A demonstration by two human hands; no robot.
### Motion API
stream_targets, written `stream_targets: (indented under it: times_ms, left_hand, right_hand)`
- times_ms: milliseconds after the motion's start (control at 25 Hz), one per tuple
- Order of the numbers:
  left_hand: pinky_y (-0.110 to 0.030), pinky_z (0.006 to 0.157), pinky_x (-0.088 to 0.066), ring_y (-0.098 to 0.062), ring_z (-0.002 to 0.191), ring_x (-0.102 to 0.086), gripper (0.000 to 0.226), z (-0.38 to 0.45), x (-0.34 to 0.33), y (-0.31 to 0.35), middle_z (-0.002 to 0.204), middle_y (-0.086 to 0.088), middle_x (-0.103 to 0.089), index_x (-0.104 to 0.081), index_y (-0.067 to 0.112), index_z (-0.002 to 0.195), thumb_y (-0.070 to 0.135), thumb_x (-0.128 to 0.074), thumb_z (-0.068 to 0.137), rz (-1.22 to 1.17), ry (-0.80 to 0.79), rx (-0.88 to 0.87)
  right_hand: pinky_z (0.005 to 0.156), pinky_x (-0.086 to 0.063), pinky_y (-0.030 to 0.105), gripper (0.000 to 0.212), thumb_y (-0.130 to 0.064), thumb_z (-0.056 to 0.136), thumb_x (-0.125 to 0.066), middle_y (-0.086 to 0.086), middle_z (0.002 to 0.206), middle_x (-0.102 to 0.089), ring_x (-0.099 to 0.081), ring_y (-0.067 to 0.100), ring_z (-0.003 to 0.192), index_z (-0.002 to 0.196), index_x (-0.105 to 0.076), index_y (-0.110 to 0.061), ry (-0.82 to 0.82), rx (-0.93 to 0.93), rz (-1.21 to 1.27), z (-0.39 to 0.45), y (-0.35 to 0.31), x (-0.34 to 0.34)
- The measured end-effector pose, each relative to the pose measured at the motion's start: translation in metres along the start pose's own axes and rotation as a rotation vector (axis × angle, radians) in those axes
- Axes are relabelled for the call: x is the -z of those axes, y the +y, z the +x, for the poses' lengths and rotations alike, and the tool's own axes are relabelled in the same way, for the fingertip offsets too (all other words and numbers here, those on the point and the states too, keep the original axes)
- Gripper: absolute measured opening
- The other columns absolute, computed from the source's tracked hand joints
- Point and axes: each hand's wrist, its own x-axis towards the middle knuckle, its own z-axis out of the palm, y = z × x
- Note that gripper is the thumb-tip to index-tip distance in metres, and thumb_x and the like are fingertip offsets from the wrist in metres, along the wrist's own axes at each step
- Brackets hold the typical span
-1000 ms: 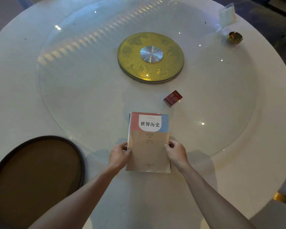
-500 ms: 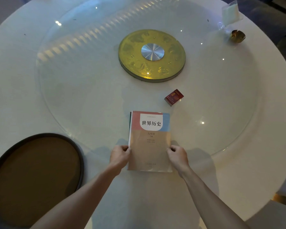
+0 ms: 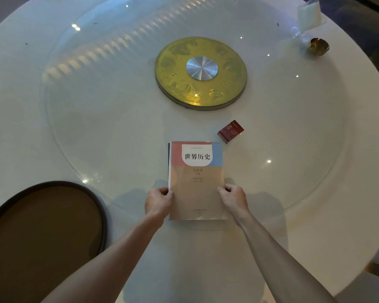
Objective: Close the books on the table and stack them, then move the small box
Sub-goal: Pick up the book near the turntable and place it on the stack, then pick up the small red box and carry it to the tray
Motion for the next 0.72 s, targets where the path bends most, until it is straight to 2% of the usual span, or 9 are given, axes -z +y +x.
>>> stream_targets:
  times_ms: [80, 160, 200, 280, 400, 480, 600, 720]
  left_hand:
    - [-0.032, 0.070, -0.050, -0.027, 0.079, -0.068, 0.023, 0.002, 0.000, 0.006, 0.083, -0.002, -0.076, -0.077, 0.017, 0.090, 0.026, -0.057, 0.083, 0.022, 0.012, 0.027]
    - [-0.039, 0.090, -0.054, -0.028, 0.104, -0.067, 0.040, 0.005, -0.001, 0.016, 0.111, -0.005, -0.072, -0.067, 0.021, 0.122, 0.030, -0.062, 0.083, 0.062, 0.076, 0.024]
    - [-0.043, 0.098, -0.051, -0.029, 0.113, -0.062, 0.052, 0.009, -0.002, 0.025, 0.122, -0.009, -0.066, -0.058, 0.018, 0.134, 0.030, -0.064, 0.084, 0.085, 0.132, -0.027]
    - [-0.046, 0.105, -0.046, -0.030, 0.120, -0.056, 0.056, 0.024, -0.007, 0.055, 0.127, -0.013, -0.059, -0.054, 0.012, 0.138, 0.028, -0.066, 0.085, 0.105, 0.187, -0.198]
    - [-0.035, 0.102, -0.047, -0.022, 0.116, -0.061, 0.046, 0.046, -0.017, 0.123, 0.125, -0.008, -0.063, -0.061, 0.012, 0.134, 0.024, -0.063, 0.090, 0.082, 0.083, -0.406]
    - [-0.027, 0.095, -0.046, -0.017, 0.114, -0.064, 0.044, 0.063, -0.030, 0.166, 0.128, -0.004, -0.067, -0.063, 0.013, 0.134, 0.026, -0.062, 0.093, 0.120, -0.014, -0.475]
    - [-0.030, 0.097, -0.050, -0.017, 0.119, -0.063, 0.046, 0.083, -0.062, 0.207, 0.134, -0.003, -0.066, -0.059, 0.015, 0.139, 0.030, -0.060, 0.095, 0.128, -0.200, -0.427]
    - [-0.029, 0.084, -0.055, -0.022, 0.123, -0.059, 0.053, 0.099, -0.096, 0.226, 0.144, -0.007, -0.057, -0.050, 0.012, 0.147, 0.026, -0.060, 0.096, 0.118, -0.296, -0.323]
  right_hand:
    - [0.059, -0.028, 0.034, 0.029, -0.030, 0.089, -0.060, 0.003, 0.062, -0.042, -0.036, 0.019, 0.061, 0.064, -0.048, -0.020, -0.033, -0.006, 0.005, 0.005, 0.000, 0.004]
    - [0.060, -0.036, 0.033, 0.029, -0.041, 0.082, -0.058, 0.000, 0.059, -0.048, -0.043, 0.018, 0.059, 0.060, -0.053, -0.023, -0.046, -0.025, 0.010, 0.015, -0.002, 0.011]
    - [0.060, -0.039, 0.033, 0.028, -0.043, 0.079, -0.056, -0.002, 0.058, -0.049, -0.045, 0.017, 0.059, 0.059, -0.055, -0.023, -0.026, -0.022, -0.003, 0.024, -0.005, 0.015]
    - [0.062, -0.042, 0.033, 0.024, -0.036, 0.079, -0.054, 0.000, 0.062, -0.048, -0.045, 0.018, 0.063, 0.062, -0.056, -0.021, 0.022, -0.011, 0.033, 0.047, -0.021, 0.027]
    - [0.069, -0.054, 0.040, 0.019, -0.016, 0.091, -0.055, 0.009, 0.075, -0.053, -0.052, 0.021, 0.073, 0.076, -0.062, -0.005, 0.059, -0.040, 0.251, 0.083, -0.054, 0.044]
    - [0.077, -0.059, 0.041, 0.016, -0.010, 0.093, -0.054, 0.010, 0.079, -0.054, -0.055, 0.022, 0.075, 0.079, -0.061, -0.008, 0.058, -0.063, 0.341, 0.106, -0.070, 0.051]
    - [0.085, -0.061, 0.044, 0.012, -0.009, 0.095, -0.055, 0.010, 0.087, -0.058, -0.061, 0.021, 0.082, 0.086, -0.062, -0.007, 0.034, -0.102, 0.434, 0.127, -0.080, 0.055]
    - [0.078, -0.060, 0.039, 0.008, -0.013, 0.094, -0.056, 0.010, 0.095, -0.060, -0.060, 0.023, 0.086, 0.095, -0.064, -0.012, -0.012, -0.089, 0.481, 0.144, -0.082, 0.056]
